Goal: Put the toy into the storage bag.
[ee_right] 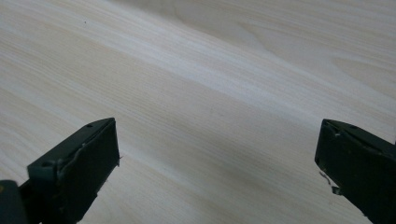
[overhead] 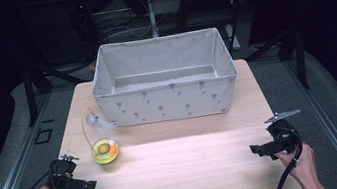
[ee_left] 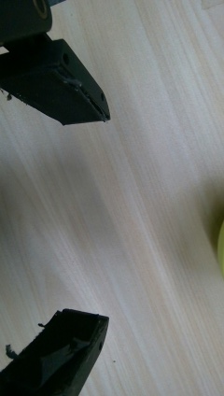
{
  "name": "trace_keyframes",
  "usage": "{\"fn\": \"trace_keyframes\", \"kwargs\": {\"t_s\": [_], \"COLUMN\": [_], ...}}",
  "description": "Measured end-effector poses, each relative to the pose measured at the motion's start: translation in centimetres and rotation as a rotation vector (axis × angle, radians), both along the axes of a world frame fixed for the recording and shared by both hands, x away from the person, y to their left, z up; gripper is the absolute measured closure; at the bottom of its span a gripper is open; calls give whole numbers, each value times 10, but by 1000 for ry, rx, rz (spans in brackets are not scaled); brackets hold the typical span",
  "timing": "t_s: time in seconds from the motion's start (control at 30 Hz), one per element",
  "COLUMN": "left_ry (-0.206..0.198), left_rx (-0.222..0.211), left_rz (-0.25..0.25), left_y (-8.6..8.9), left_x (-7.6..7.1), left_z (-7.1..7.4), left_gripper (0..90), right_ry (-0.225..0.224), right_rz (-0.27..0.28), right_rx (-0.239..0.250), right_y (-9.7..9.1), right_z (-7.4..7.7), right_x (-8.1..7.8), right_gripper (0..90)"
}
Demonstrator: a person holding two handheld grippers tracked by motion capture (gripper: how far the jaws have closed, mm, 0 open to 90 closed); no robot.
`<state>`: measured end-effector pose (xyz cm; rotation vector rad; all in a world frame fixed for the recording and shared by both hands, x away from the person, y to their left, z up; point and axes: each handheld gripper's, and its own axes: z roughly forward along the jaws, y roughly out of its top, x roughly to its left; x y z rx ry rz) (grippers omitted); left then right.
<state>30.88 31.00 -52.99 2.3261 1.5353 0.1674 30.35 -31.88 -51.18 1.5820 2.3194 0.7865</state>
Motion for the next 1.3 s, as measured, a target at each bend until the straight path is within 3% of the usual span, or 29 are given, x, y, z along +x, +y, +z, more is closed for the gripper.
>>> {"fn": "trace_keyframes", "kwargs": {"t_s": [0.2,0.43,0.6,0.77,0.83,0.97,1.3], "left_ry": [-5,-9,-8,-32,-31,-42,-33], "left_rx": [6,-18,-6,-25,-10,-17,-26], "left_rz": [12,58,42,15,6,9,-2], "left_y": [0,3,-1,-10,-12,-7,-1], "left_x": [-1,-3,-2,-3,-3,1,14], "left_z": [2,13,17,33,37,44,61], "left_gripper": [29,18,5,4,4,4,2], "right_ry": [12,-9,-14,-20,-12,6,-3], "right_rz": [3,3,4,7,6,10,25], "right_rx": [-14,-16,-7,-9,-12,-5,-25], "right_y": [0,1,0,2,2,1,7], "right_z": [-2,-1,-1,-1,-2,-3,-1], "right_x": [-1,0,0,-1,-1,-1,-2], "right_gripper": [0,0,0,0,0,0,0]}}
